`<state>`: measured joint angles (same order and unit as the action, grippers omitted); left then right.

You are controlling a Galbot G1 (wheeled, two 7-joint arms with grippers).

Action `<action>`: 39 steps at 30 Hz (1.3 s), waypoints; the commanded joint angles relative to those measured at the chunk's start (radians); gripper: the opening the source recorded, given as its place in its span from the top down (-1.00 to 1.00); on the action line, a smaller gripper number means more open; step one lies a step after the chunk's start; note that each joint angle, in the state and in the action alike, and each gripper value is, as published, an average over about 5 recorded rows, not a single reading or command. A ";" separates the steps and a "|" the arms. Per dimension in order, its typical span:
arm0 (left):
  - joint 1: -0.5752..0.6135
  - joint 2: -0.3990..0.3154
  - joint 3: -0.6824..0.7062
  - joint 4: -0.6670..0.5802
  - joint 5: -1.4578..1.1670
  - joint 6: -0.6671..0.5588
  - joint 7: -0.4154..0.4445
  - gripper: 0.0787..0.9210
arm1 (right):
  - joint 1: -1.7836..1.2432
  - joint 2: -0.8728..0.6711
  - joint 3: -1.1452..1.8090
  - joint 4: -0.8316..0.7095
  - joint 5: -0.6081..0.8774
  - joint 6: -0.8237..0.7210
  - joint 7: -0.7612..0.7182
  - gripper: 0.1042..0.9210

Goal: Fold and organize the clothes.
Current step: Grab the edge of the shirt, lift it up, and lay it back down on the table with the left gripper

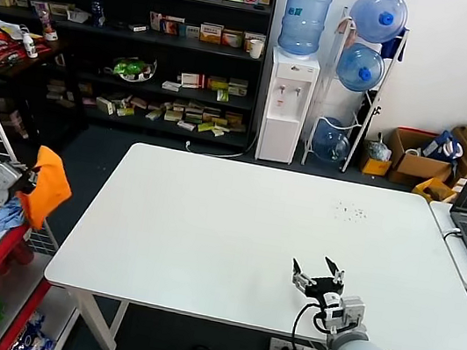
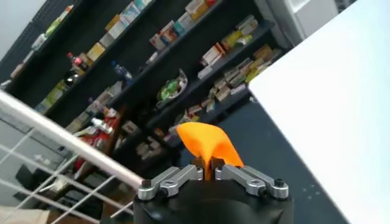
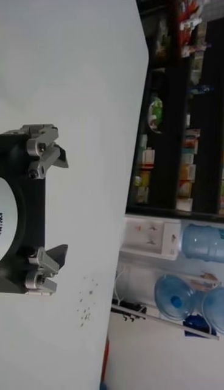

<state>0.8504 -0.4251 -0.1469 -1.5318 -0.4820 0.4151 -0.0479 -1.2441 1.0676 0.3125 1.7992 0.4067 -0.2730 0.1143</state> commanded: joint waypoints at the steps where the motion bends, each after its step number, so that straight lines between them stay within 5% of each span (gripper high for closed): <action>1: 0.038 -0.103 0.012 -0.158 -0.027 0.027 -0.044 0.82 | -0.013 0.003 0.009 0.006 -0.005 -0.002 0.002 -0.76; 16: 0.141 -0.279 0.056 -0.407 -0.200 0.092 -0.199 0.82 | -0.039 0.006 0.037 -0.004 -0.020 -0.002 -0.004 -0.76; 39: 0.062 -1.064 0.258 -0.051 0.054 -0.037 -0.279 0.82 | -0.108 -0.053 0.141 0.004 0.002 0.056 -0.055 -0.76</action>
<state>0.9449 -1.1182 0.0369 -1.7524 -0.5246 0.4339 -0.2974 -1.3380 1.0303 0.4143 1.8100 0.4004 -0.2306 0.0683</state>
